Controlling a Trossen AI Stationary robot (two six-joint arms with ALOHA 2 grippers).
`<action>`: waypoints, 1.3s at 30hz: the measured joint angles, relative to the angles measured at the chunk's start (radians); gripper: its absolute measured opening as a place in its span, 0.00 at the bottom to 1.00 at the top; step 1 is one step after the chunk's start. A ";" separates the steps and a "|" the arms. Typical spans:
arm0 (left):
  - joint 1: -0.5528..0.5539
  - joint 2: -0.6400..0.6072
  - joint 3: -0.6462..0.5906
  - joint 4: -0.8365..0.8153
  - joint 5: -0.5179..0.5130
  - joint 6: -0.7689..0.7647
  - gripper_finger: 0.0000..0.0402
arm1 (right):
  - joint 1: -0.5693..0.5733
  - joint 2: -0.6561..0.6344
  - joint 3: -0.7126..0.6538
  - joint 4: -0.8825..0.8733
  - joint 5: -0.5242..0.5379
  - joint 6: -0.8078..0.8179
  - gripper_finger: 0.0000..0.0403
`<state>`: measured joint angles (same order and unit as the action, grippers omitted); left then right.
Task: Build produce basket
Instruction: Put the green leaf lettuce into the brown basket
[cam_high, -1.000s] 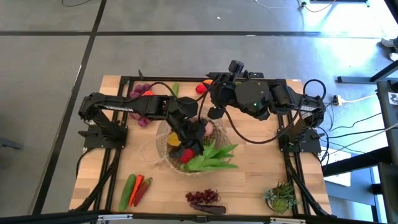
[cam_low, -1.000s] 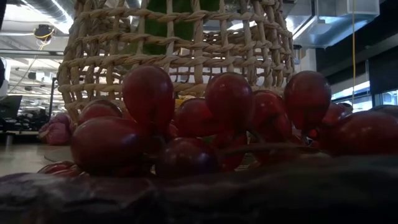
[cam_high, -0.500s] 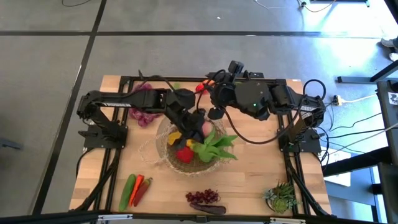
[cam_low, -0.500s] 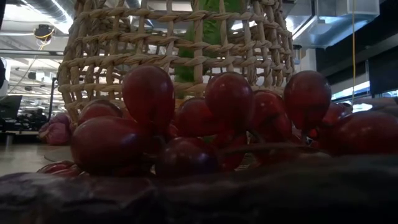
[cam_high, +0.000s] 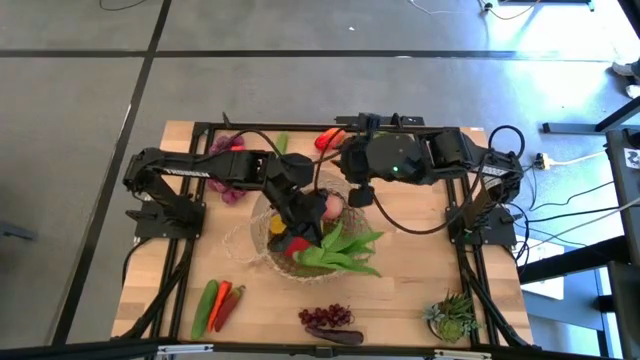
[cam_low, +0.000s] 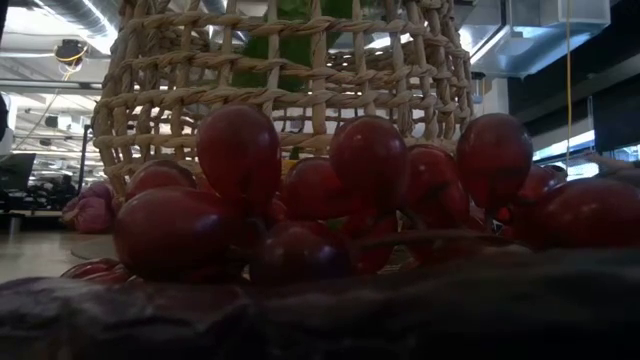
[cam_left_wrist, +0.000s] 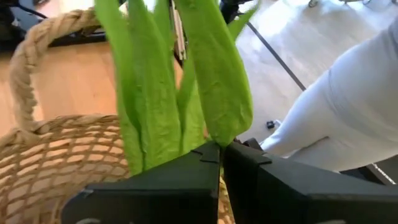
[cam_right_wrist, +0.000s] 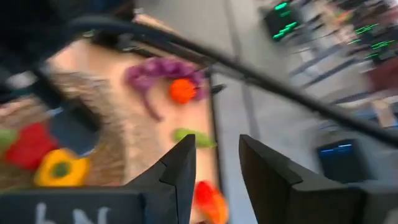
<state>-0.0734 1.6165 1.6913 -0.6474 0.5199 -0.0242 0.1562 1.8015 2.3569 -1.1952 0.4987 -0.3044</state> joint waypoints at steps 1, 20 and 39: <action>0.001 0.000 0.000 -0.002 -0.002 0.000 0.00 | -0.007 0.000 0.000 -0.022 -0.037 0.022 0.31; 0.000 0.000 0.000 -0.015 -0.010 0.000 0.00 | -0.077 0.007 -0.119 -0.206 -0.805 0.269 0.31; -0.004 0.000 0.000 -0.026 -0.031 0.002 0.00 | -0.085 0.006 -0.380 -0.033 -1.029 0.155 0.31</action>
<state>-0.0772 1.6165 1.6913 -0.6731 0.4885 -0.0223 0.0711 1.8072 1.9771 -1.2281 -0.5302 -0.1499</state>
